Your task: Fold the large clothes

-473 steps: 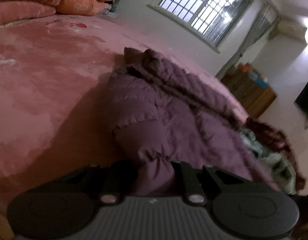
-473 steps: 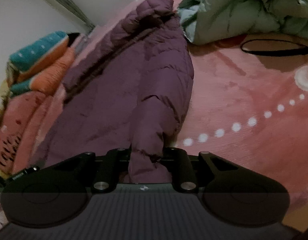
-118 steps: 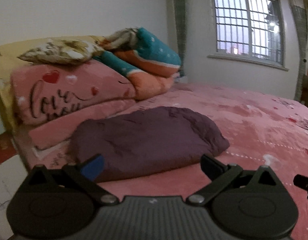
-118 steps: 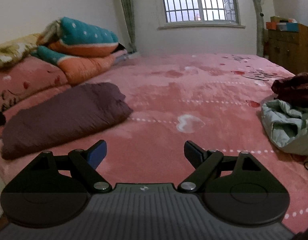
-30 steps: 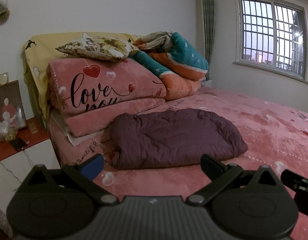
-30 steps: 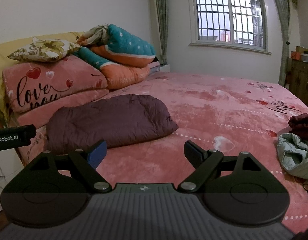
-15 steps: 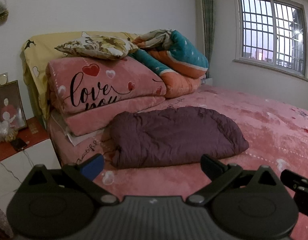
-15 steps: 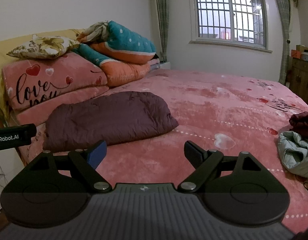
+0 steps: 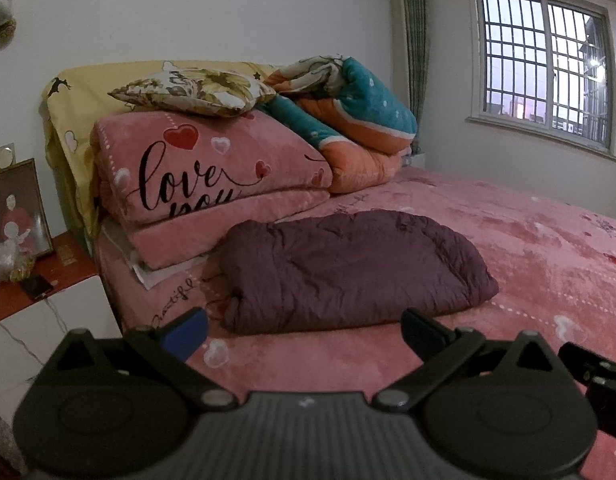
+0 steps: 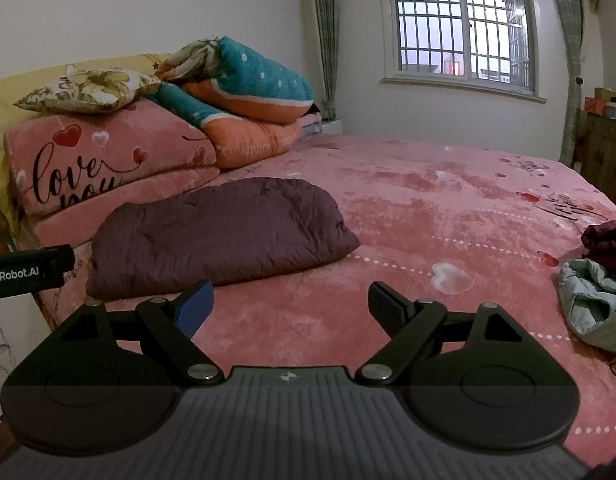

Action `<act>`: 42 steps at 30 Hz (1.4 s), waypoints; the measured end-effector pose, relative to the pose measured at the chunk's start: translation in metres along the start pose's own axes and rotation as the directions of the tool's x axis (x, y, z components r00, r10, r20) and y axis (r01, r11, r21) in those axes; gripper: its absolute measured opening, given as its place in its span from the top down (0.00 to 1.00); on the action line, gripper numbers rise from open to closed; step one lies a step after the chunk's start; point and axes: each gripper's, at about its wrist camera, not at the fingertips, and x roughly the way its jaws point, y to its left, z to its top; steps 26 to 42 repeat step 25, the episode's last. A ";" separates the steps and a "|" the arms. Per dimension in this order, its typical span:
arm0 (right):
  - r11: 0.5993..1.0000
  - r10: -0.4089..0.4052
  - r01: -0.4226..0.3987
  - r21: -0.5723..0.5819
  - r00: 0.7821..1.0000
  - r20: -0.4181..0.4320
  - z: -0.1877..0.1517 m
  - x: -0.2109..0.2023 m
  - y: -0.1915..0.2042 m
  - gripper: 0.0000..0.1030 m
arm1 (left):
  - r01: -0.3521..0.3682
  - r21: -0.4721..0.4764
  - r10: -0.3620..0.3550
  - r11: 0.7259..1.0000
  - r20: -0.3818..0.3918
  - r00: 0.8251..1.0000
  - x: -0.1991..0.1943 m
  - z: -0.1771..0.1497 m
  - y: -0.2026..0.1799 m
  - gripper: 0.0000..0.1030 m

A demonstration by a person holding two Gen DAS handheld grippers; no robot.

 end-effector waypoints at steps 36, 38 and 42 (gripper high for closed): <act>0.998 -0.012 0.013 0.066 1.000 -0.021 -0.006 0.021 -0.024 0.00 | 0.061 0.093 -0.060 0.994 -0.015 0.998 0.008 -0.007 -0.044 0.01; 0.998 -0.012 0.013 0.066 1.000 -0.021 -0.006 0.021 -0.024 0.00 | 0.061 0.093 -0.060 0.994 -0.015 0.998 0.008 -0.007 -0.044 0.01; 0.998 -0.012 0.013 0.066 1.000 -0.021 -0.006 0.021 -0.024 0.00 | 0.061 0.093 -0.060 0.994 -0.015 0.998 0.008 -0.007 -0.044 0.01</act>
